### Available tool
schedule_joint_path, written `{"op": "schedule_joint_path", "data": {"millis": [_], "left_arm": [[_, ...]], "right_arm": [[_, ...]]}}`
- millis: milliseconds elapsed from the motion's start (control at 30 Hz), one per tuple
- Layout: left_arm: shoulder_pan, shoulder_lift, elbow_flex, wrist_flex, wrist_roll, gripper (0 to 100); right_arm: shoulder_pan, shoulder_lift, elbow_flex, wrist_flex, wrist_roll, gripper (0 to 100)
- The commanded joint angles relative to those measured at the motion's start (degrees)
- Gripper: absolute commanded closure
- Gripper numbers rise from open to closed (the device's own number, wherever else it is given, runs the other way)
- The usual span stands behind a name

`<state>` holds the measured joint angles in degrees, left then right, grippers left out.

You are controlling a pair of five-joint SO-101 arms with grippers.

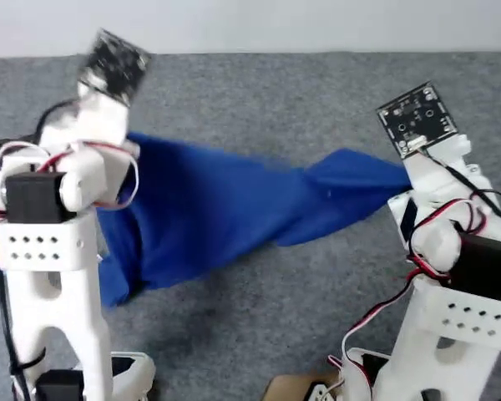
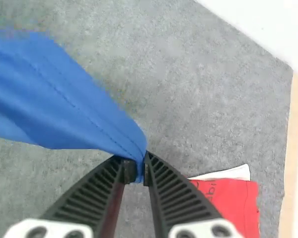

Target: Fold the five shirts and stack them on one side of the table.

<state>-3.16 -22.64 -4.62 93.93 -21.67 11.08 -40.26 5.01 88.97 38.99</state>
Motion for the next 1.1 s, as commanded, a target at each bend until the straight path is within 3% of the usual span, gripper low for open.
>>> {"op": "schedule_joint_path", "data": {"millis": [0,233,433,800,1067], "left_arm": [[-0.6,-2.0,3.6,6.7,-4.4,100],[-0.3,-2.1,23.7,6.6,-13.4,100],[-1.8,-2.1,36.8,6.6,-22.7,96],[-12.4,-1.7,17.5,6.5,-24.4,80],[-12.1,-1.4,23.1,2.4,-24.3,80]], "right_arm": [[0.0,-1.5,0.5,1.3,1.9,98.9],[-8.0,-1.4,5.5,3.8,2.0,98.9],[-10.4,-1.3,11.1,1.4,2.0,98.9],[-8.7,-1.3,12.3,0.4,2.1,98.9],[-3.6,-1.3,12.4,0.8,6.1,98.9]]}}
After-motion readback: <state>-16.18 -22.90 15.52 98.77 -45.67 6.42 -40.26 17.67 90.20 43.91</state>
